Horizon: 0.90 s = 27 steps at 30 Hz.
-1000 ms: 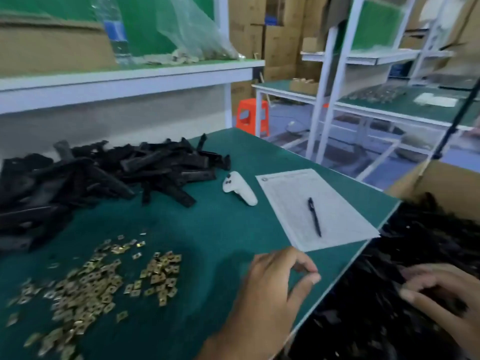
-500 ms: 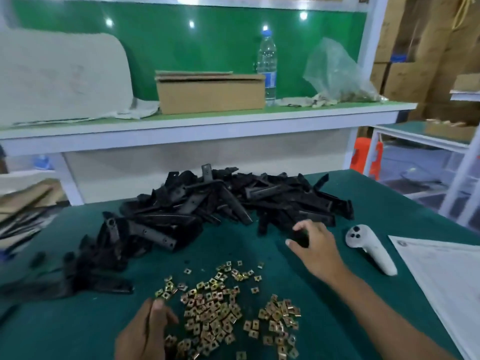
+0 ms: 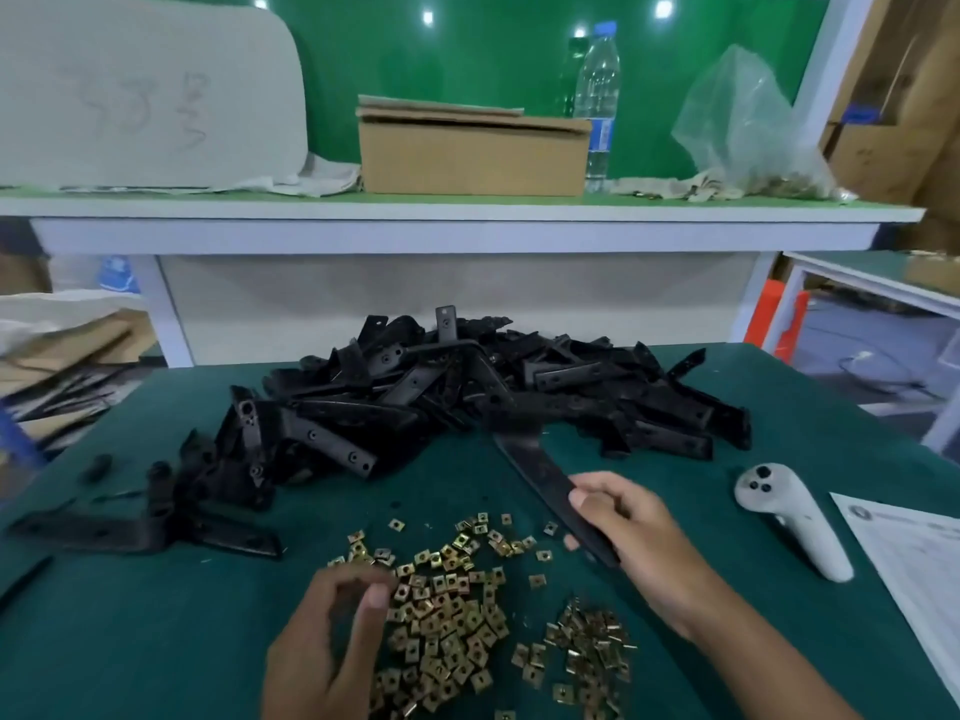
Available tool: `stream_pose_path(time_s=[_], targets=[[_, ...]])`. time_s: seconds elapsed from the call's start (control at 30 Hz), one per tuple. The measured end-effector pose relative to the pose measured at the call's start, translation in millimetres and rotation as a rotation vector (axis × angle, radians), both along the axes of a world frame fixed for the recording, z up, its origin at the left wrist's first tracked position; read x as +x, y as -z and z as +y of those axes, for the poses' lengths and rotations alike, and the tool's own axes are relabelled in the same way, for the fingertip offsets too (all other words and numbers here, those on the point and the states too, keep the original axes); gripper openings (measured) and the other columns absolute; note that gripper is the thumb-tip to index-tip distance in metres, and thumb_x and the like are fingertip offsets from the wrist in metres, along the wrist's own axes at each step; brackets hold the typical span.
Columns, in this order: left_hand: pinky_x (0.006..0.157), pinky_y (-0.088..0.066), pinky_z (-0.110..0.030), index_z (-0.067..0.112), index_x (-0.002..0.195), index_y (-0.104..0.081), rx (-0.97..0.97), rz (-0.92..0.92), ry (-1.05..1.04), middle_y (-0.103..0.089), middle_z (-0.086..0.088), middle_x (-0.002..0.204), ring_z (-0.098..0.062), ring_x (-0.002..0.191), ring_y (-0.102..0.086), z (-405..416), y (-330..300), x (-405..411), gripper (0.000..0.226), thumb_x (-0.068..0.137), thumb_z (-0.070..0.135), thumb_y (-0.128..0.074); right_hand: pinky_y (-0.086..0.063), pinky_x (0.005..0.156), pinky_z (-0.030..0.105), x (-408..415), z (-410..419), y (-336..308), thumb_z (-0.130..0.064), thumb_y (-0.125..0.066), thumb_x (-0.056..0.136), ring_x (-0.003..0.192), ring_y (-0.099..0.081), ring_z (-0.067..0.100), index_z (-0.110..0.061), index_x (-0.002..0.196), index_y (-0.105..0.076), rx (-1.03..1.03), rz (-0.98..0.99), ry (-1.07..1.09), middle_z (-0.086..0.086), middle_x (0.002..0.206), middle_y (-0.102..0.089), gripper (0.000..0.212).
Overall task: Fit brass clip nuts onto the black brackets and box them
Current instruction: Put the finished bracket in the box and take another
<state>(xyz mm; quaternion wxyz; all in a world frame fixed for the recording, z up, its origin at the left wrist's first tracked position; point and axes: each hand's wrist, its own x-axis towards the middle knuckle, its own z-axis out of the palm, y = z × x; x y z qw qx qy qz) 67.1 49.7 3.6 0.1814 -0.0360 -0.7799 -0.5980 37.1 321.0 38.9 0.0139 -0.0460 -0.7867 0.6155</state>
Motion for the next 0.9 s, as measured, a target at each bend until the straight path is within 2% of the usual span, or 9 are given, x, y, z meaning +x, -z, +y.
stream_pose_path(time_s=[0.07,0.13,0.2,0.27,0.33,0.43,0.53,0.63,0.9], targets=[[0.092,-0.048,-0.027,0.039,0.130,-0.052,0.113,0.012,0.132,-0.068,0.023,0.122,0.000,0.110,-0.065,3.3,2.1,1.3,0.059,0.080,0.068,-0.067,-0.053,0.068,0.019,16.6,-21.9,-0.5,-0.030,-0.065,0.099,0.084,-0.075,0.019,-0.019,0.113,-0.069,-0.118,-0.087,-0.244,0.001,0.089,-0.076,0.019],[0.093,-0.048,-0.026,0.035,0.142,-0.045,0.230,-0.022,0.155,-0.062,0.023,0.132,0.000,0.116,-0.063,-0.6,8.6,1.6,0.087,0.070,0.076,-0.070,-0.057,0.078,0.029,26.6,-38.5,2.1,-0.041,-0.074,0.090,0.091,-0.074,0.024,-0.022,0.109,-0.070,-0.107,-0.159,-0.413,0.001,0.099,-0.075,0.027],[0.082,-0.050,-0.009,0.046,0.125,-0.059,0.204,0.025,0.106,-0.068,0.024,0.118,0.008,0.101,-0.065,-5.0,7.6,2.0,0.053,0.078,0.066,-0.073,-0.052,0.085,0.024,30.5,-44.1,3.8,-0.056,-0.074,0.085,0.096,-0.069,0.011,-0.033,0.105,-0.071,0.029,-0.171,-0.513,-0.009,0.103,-0.072,0.030],[0.066,-0.045,-0.002,0.052,0.097,-0.066,0.109,0.036,0.036,-0.071,0.020,0.094,0.007,0.080,-0.065,-8.3,6.1,0.1,0.014,0.087,0.047,-0.073,-0.046,0.079,0.013,31.2,-37.9,3.0,-0.062,-0.063,0.090,0.092,-0.062,-0.004,-0.043,0.104,-0.070,0.183,-0.112,-0.560,-0.025,0.099,-0.068,0.024],[0.062,-0.044,-0.003,0.053,0.087,-0.065,0.056,0.042,0.040,-0.070,0.018,0.086,0.006,0.075,-0.064,-7.3,6.8,-0.9,0.014,0.082,0.039,-0.065,-0.043,0.082,0.012,29.4,-21.4,2.9,-0.061,-0.059,0.093,0.101,-0.056,-0.011,-0.051,0.111,-0.064,0.438,-0.032,-0.517,-0.032,0.108,-0.062,0.021],[0.065,-0.047,-0.005,0.051,0.091,-0.066,0.042,0.004,0.137,-0.071,0.018,0.087,0.003,0.079,-0.066,-3.8,7.7,1.0,0.016,0.082,0.039,-0.070,-0.035,0.101,0.024,26.2,0.5,8.6,-0.066,-0.066,0.085,0.124,-0.036,-0.011,-0.054,0.123,-0.054,0.789,-0.042,-0.528,-0.034,0.124,-0.045,0.042],[0.073,-0.048,-0.006,0.052,0.102,-0.065,-0.020,-0.025,0.237,-0.071,0.025,0.098,0.006,0.092,-0.066,-2.2,11.3,4.8,0.023,0.083,0.049,-0.078,-0.040,0.100,0.026,24.6,0.4,10.2,-0.057,-0.068,0.088,0.116,-0.045,-0.005,-0.045,0.113,-0.062,0.823,-0.032,-0.504,-0.026,0.115,-0.051,0.028],[0.076,-0.045,-0.003,0.053,0.107,-0.063,-0.112,-0.013,0.298,-0.069,0.028,0.102,0.008,0.097,-0.064,0.8,11.5,9.3,0.031,0.078,0.064,-0.070,-0.046,0.093,0.028,22.8,-1.1,13.7,-0.051,-0.068,0.091,0.103,-0.051,-0.003,-0.038,0.101,-0.064,0.862,0.028,-0.483,-0.019,0.104,-0.056,0.017],[0.074,-0.048,-0.005,0.051,0.106,-0.063,-0.096,-0.084,0.408,-0.074,0.022,0.098,0.003,0.090,-0.070,1.3,12.0,11.2,0.032,0.076,0.057,-0.071,-0.043,0.071,0.019,20.0,3.7,19.1,-0.046,-0.069,0.091,0.088,-0.053,-0.002,-0.042,0.082,-0.055,0.762,0.103,-0.373,-0.015,0.091,-0.056,0.017]])
